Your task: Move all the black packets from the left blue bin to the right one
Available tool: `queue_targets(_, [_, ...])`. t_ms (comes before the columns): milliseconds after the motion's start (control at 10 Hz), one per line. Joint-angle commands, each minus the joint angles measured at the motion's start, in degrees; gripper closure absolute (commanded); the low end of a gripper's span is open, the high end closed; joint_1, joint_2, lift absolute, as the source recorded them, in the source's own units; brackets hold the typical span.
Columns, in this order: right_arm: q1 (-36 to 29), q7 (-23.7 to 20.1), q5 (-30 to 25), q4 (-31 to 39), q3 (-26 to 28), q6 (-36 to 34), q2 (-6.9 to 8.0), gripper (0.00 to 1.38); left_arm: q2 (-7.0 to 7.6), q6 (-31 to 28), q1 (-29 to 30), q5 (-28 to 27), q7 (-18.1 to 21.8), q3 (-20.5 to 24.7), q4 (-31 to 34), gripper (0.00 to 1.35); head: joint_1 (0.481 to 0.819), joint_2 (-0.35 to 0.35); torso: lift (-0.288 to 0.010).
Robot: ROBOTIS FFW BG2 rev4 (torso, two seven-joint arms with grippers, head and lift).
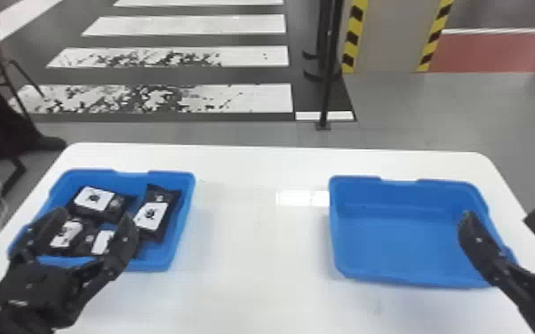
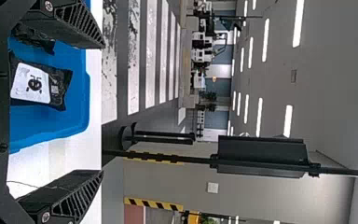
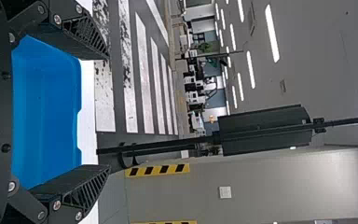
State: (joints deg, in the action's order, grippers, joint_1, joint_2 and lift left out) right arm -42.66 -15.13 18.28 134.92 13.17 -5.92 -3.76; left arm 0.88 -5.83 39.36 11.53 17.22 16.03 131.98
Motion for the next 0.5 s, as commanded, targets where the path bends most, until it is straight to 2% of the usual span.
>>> queue_targets(0, [0.1,0.0,0.0,-0.1,0.0,0.0,-0.02,0.20,0.00,-0.1,0.0,0.0,0.0,0.0,0.0,0.09,0.695,0.039,-0.150])
queue_targets(400, [0.6,-0.1,0.2,-0.1,-0.6,-0.4,-0.02,0.20,0.00,0.1,0.0,0.1,0.0,0.0,0.0,0.09,0.695,0.043,-0.150])
